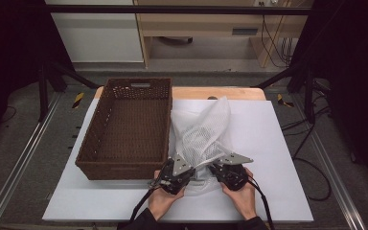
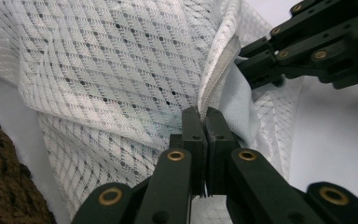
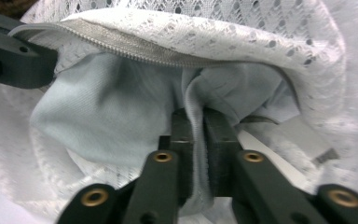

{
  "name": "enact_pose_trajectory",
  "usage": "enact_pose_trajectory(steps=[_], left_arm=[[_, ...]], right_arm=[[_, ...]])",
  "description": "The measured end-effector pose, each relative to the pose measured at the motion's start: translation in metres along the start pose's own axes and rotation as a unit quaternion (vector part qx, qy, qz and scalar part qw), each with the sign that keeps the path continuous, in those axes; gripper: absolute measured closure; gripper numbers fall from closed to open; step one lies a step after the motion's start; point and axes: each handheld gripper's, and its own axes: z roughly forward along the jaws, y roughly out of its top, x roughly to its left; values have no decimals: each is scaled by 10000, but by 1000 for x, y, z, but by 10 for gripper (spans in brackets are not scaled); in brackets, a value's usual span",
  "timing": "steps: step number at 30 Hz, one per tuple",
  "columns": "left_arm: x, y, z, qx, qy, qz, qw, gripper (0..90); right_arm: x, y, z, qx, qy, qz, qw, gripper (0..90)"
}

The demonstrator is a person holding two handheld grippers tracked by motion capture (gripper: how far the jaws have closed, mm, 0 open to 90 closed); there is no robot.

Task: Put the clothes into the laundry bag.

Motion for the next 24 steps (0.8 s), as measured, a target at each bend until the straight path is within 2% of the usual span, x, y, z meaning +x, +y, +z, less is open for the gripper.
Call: enact_pose_trajectory(steps=[3,4,5,6,7,9,10,13,15,16,17,19,20,23,24], left_arm=[[1,5,-6,-87,-82,-58,9999,886],[1,5,-6,-87,-82,-58,9999,886],[0,7,-8,-125,-114,-54,9998,886],[-2,11,-13,-195,-138,-24,9997,887],[-3,13,-17,-231,-161,-13,9996,888],[-4,15,-20,-260,-167,1,9995,888],[-5,17,-26,-334,-180,21,9993,888],[-3,17,-29,-376,-195,2,9991,889],[-2,15,-28,-343,-247,-52,9991,888],[-1,13,-27,-301,-280,-57,9991,888],[-2,12,-25,-265,-276,-39,9993,888],[-3,9,-23,-201,-273,-8,9994,888],[-3,8,-22,-181,-266,-13,9995,888],[-2,6,-20,-145,-266,-12,9995,887],[-1,5,-18,-130,-237,-37,9996,887]], right_arm=[[5,3,1,-81,199,-31,9998,853],[5,3,1,-81,199,-31,9998,853],[10,6,1,-176,325,-105,9993,853],[19,13,3,-257,406,-281,9985,852],[22,16,5,-297,388,-294,9984,852],[24,21,9,-367,325,-325,9983,851],[26,29,23,-360,253,-253,9987,848],[21,33,41,-408,143,-11,9991,849],[18,33,48,-557,-79,54,9984,849],[16,33,51,-631,-265,47,9976,848],[14,34,53,-662,-473,78,9967,848],[8,34,55,-710,-660,159,9952,844],[7,34,55,-707,-670,197,9950,840],[7,34,52,-679,-670,101,9954,807],[8,33,43,-669,-624,6,9958,725]])
